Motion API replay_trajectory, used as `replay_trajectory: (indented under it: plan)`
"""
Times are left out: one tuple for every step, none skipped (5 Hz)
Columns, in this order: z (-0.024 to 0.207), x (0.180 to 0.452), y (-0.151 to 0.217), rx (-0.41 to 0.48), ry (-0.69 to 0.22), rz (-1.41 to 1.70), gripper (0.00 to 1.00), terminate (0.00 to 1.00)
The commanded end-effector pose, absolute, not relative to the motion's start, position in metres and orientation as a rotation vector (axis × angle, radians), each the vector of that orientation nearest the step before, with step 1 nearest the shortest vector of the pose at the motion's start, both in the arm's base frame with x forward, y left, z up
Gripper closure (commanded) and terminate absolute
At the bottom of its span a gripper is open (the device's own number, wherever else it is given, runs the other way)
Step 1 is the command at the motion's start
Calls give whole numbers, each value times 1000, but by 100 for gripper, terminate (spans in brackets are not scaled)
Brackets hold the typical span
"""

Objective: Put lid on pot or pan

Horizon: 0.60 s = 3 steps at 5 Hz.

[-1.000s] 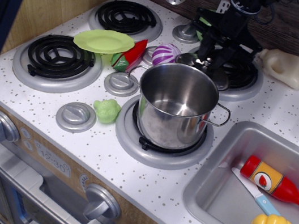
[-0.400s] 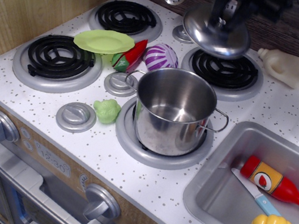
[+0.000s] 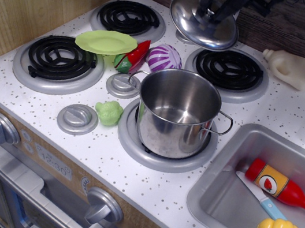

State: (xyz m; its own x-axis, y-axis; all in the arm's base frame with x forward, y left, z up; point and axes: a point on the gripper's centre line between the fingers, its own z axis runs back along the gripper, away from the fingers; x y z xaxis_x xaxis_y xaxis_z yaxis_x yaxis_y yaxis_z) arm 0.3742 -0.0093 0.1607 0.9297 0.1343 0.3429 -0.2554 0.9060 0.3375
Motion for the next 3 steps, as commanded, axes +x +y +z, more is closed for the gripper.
replay_trajectory:
  plan:
    - [179, 344, -21, 306, -377, 299, 100, 0]
    - [161, 326, -30, 220, -339, 333, 100, 0]
    - [148, 312, -34, 207, -336, 351, 100, 100]
